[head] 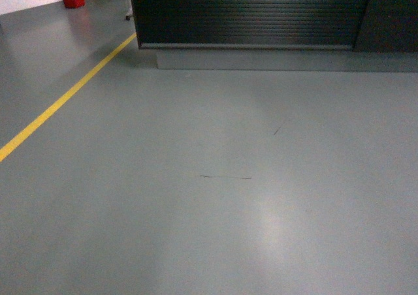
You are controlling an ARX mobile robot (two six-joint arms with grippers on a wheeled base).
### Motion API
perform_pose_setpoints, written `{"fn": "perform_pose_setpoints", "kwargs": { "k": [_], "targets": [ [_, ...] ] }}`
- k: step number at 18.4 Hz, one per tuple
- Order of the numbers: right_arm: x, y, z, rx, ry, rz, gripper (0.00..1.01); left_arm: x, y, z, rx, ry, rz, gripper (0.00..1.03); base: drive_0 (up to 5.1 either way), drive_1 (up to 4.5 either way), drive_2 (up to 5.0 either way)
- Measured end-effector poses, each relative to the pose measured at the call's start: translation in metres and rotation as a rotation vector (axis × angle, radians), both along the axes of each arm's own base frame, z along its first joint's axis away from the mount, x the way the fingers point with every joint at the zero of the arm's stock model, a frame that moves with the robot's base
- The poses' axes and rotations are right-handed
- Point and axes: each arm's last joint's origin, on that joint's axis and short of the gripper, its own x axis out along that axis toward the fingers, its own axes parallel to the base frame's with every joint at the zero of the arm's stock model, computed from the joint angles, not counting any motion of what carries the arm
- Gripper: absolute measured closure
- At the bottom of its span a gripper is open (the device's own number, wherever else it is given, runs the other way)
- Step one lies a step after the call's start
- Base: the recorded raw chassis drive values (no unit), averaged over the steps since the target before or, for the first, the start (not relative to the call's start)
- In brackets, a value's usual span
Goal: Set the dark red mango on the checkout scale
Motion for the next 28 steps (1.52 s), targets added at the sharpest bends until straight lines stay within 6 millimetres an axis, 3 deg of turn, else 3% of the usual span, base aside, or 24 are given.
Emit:
{"fn": "perform_pose_setpoints", "kwargs": {
  "k": [20, 28],
  "targets": [
    [0.0000, 0.0000, -0.0004, 0.000, 0.004, 0.000, 0.03, 0.0000, 0.0000, -0.0001, 0.000, 0.001, 0.000, 0.05, 0.0, 0.00, 0.0],
    [0.0000, 0.0000, -0.0001, 0.000, 0.001, 0.000, 0.03, 0.0000, 0.0000, -0.0003, 0.000, 0.003, 0.000, 0.05, 0.0, 4.12, -4.2]
  ]
}}
